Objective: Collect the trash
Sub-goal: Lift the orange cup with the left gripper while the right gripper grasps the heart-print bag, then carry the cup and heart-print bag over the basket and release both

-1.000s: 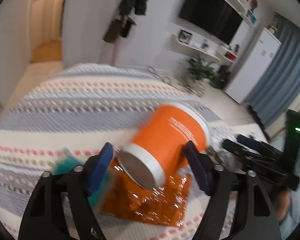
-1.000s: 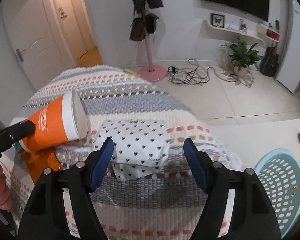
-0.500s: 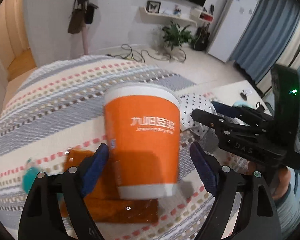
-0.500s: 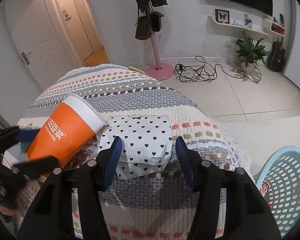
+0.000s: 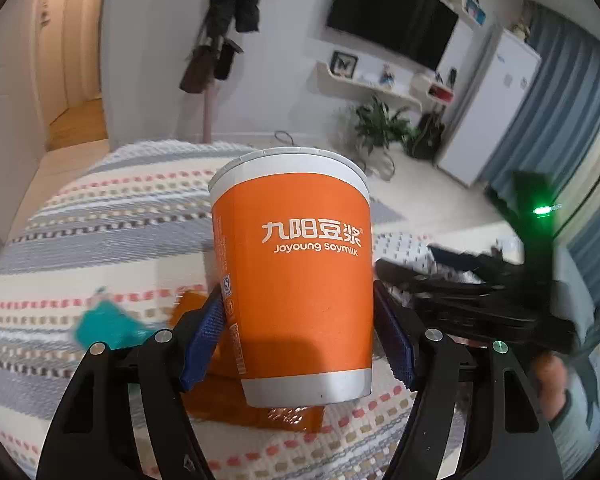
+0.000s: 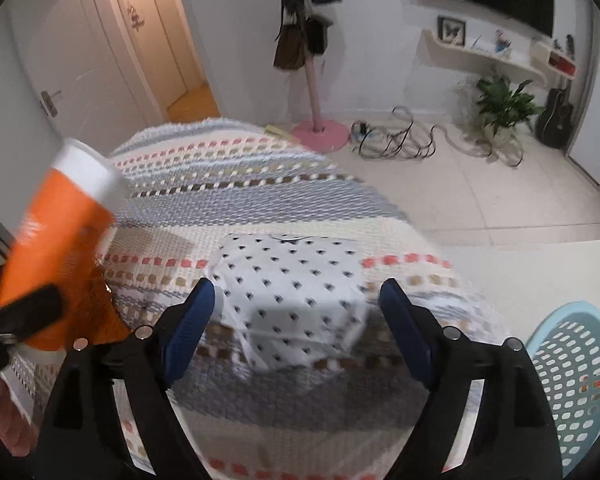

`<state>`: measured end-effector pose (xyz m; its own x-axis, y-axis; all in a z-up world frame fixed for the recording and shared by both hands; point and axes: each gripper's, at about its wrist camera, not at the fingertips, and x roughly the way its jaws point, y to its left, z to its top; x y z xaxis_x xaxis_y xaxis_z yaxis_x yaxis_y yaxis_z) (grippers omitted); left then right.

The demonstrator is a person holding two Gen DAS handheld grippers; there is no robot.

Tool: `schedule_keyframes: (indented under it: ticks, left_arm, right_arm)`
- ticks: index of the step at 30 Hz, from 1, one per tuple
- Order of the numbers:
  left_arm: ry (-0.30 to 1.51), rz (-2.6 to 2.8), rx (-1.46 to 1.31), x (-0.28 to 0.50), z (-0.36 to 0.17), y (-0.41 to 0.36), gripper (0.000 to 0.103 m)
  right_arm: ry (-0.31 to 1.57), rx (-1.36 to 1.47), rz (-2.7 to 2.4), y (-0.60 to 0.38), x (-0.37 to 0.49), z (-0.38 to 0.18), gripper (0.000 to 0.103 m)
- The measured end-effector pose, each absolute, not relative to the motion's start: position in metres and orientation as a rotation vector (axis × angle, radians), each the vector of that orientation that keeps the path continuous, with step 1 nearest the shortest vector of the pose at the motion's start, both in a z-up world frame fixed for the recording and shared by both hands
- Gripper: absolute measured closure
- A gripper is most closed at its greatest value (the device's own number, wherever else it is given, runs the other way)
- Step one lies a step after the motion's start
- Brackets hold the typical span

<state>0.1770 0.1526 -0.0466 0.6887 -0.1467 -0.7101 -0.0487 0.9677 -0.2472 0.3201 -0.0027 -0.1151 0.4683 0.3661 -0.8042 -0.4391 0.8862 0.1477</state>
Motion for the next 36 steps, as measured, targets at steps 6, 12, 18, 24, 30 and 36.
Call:
schedule_keyframes:
  ticks: [6, 12, 18, 24, 30, 36]
  left_arm:
    - [0.769, -0.048, -0.28, 0.16, -0.038, 0.163, 0.035]
    - [0.761, -0.046, -0.305, 0.148, -0.04, 0.163, 0.035]
    - [0.722, -0.085, -0.301, 0.131, -0.029, 0.143, 0.035]
    - [0.668, -0.158, -0.272, 0.13, -0.005, 0.093, 0.035]
    - [0.632, -0.242, -0.225, 0.141, 0.015, 0.027, 0.034]
    - [0.65, -0.325, -0.182, 0.161, 0.015, -0.037, 0.034]
  right_arm:
    - [0.933, -0.216, 0.454, 0.029, 0.313, -0.119, 0.045]
    - [0.893, -0.211, 0.514, 0.028, 0.29, -0.115, 0.068]
    - [0.829, -0.131, 0.508, -0.007, 0.267, -0.086, 0.069]
    - [0.76, -0.099, 0.445, -0.057, 0.246, -0.045, 0.069]
    - [0.739, -0.055, 0.336, -0.125, 0.24, -0.023, 0.069]
    - [0.762, 0.034, 0.225, -0.209, 0.238, -0.02, 0.069]
